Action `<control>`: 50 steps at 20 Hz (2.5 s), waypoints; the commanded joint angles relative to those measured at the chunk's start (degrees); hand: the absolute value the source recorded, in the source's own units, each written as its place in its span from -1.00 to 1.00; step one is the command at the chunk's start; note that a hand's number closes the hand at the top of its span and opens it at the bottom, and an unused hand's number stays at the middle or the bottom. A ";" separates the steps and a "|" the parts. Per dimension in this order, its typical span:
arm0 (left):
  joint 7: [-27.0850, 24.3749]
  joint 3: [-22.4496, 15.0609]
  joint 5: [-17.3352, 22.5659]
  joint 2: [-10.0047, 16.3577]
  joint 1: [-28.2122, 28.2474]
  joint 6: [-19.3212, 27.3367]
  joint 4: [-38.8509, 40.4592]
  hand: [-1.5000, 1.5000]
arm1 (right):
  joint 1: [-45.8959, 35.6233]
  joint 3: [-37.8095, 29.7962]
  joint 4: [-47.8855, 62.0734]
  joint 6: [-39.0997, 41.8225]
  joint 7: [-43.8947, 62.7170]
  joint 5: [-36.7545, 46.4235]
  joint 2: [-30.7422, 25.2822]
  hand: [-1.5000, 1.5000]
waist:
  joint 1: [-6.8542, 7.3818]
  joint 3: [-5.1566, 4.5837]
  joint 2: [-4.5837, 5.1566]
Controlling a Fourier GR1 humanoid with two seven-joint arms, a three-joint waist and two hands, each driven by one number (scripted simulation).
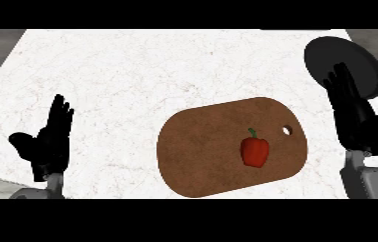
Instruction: Pick the bell pepper from the cutting board and place it in the pan
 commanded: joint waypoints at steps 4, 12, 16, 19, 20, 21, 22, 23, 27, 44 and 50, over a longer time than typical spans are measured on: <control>0.72 -0.98 -2.07 3.75 -6.26 -4.44 -1.37 0.00 | -1.54 10.77 1.58 18.29 -3.08 -2.66 -0.10 1.00 | 0.51 0.25 0.36; 2.44 -1.10 -1.17 5.45 -8.24 -8.69 -2.31 0.00 | 11.09 6.37 -7.92 10.05 -20.52 13.99 -10.86 -1.00 | -2.66 0.12 -0.48; -0.11 -1.72 -2.67 2.84 -8.51 -8.34 0.71 0.00 | 17.92 2.30 -18.22 11.74 -19.36 14.88 -17.33 -1.00 | -2.24 0.04 -0.18; 2.30 -0.79 -1.67 4.25 -8.48 -9.31 -1.65 0.00 | 18.32 -1.39 -27.56 17.86 -9.42 11.82 -24.93 -1.00 | -2.04 -0.06 -0.38; 1.46 -0.65 -2.25 3.75 -10.38 -9.54 0.45 0.00 | 16.89 -3.24 -26.28 20.37 -7.90 10.64 -27.22 -1.00 | -1.71 -0.02 -0.07; 2.65 -1.24 -2.29 3.17 -11.54 -9.19 0.32 0.00 | 16.21 -0.54 -28.07 21.02 -4.33 13.48 -28.60 -1.00 | -1.59 -0.07 -0.04; 2.45 -0.47 -1.88 4.43 -9.67 -9.73 -0.88 0.00 | 19.60 -2.53 -30.71 23.40 -4.77 13.27 -31.99 -1.00 | -2.19 -0.09 -0.37; 2.47 -1.07 -2.50 3.91 -10.28 -9.59 -0.35 0.00 | 15.81 -3.33 -29.47 25.49 -0.94 12.16 -34.15 -1.00 | -1.10 -0.08 -0.04; 0.07 -0.90 -3.07 2.26 -9.56 -10.27 1.30 0.00 | 8.97 -5.47 -34.29 29.94 14.69 4.61 -37.56 -1.00 | -0.12 -0.04 0.14; 7.55 1.26 -6.62 0.49 -12.01 -11.77 -4.29 0.00 | -11.60 13.58 -36.40 32.01 34.29 8.22 -21.58 -1.00 | 0.37 0.12 0.11; 4.81 4.42 -6.78 -0.33 -14.19 -15.22 1.60 0.00 | -14.36 15.98 -33.71 35.39 42.98 11.76 -17.98 -1.00 | 0.02 0.10 0.20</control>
